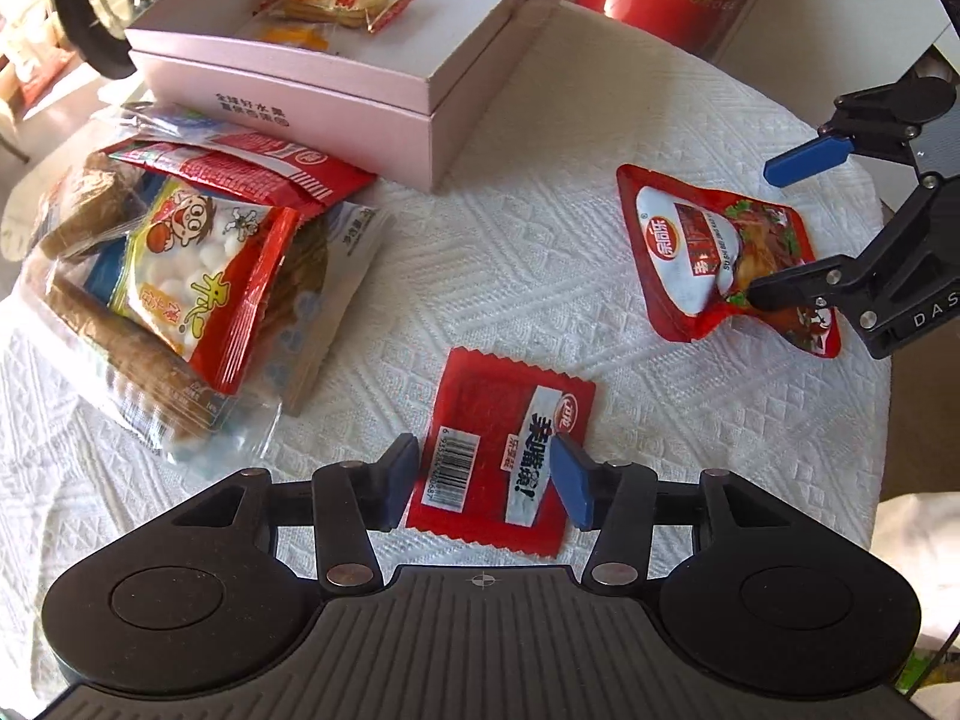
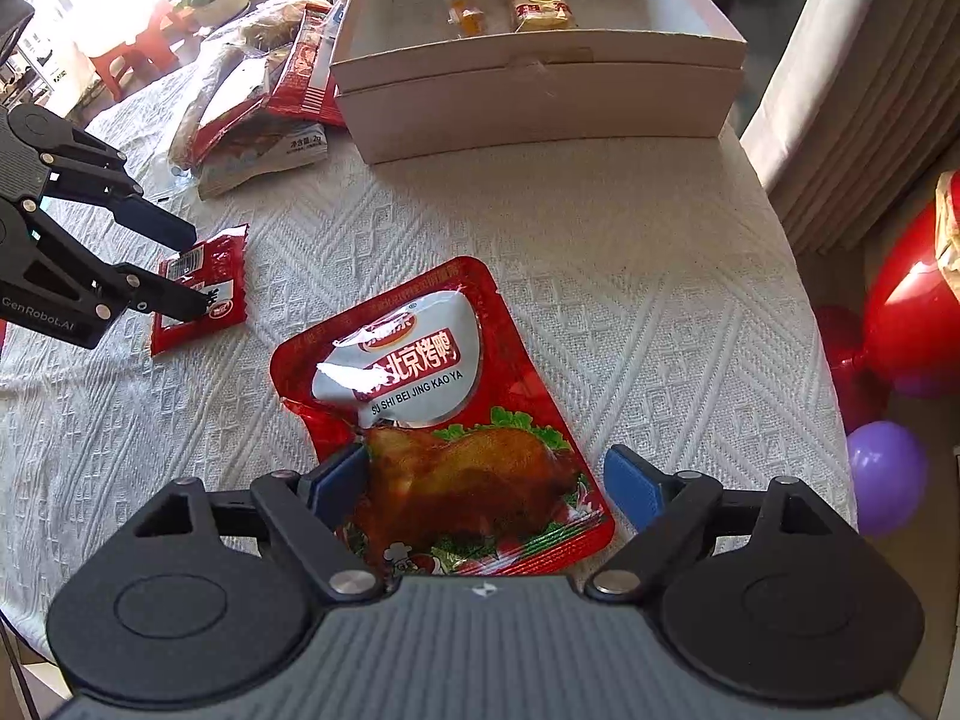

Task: Organize snacks
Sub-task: 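Carry the duck packet with the right tool while the left tool carries the red packet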

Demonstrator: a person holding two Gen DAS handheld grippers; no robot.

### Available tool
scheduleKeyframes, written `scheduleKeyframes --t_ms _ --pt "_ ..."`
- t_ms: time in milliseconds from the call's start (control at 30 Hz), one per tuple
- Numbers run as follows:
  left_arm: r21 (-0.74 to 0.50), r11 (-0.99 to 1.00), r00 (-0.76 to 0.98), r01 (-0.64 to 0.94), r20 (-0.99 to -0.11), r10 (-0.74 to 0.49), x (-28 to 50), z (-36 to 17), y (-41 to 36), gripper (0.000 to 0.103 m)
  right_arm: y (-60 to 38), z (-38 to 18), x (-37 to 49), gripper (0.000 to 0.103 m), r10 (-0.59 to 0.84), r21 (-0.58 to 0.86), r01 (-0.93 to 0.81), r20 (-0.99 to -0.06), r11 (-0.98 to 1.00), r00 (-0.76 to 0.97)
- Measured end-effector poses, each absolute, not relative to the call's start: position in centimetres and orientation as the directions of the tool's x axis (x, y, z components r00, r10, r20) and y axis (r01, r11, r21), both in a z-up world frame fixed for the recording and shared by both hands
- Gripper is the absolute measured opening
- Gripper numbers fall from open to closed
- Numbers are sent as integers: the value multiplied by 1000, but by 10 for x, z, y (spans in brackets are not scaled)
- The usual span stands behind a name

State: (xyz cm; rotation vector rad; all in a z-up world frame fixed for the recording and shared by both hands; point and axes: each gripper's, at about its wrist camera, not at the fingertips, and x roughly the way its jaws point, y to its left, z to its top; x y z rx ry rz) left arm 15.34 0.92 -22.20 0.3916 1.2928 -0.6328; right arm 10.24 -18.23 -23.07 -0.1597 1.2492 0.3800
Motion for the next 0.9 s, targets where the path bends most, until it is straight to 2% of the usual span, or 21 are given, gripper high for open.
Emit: scheduleKeyframes --t_ms 167,233,300,400,433,467,700,900 --pt "-59 763 150 644 -968 -202 155 -224 -2 64 -185 -223 101 86 177 54 -396 -943 917 282" --pt "-29 723 145 691 -974 -177 150 -226 -14 73 -185 -219 98 86 176 43 -419 -942 907 286" --pt "-2 697 151 717 -976 -158 146 -228 -19 76 -185 -217 96 86 179 39 -436 -942 899 285" --pt "-8 728 164 686 -972 -165 145 -227 -17 76 -185 -217 93 86 173 26 -456 -943 890 284" --pt "-10 749 176 663 -970 -169 142 -227 -14 70 -184 -218 92 86 172 21 -462 -942 887 288" --pt "-13 776 189 630 -967 -169 143 -226 -10 68 -183 -218 91 86 172 15 -468 -940 884 295" --pt "-181 944 168 275 -958 -232 123 -217 19 66 -171 -216 97 86 252 86 -494 -926 865 281" --pt "-211 978 210 -3 -956 -205 86 -218 31 66 -155 -233 114 86 242 66 -537 -934 841 264"
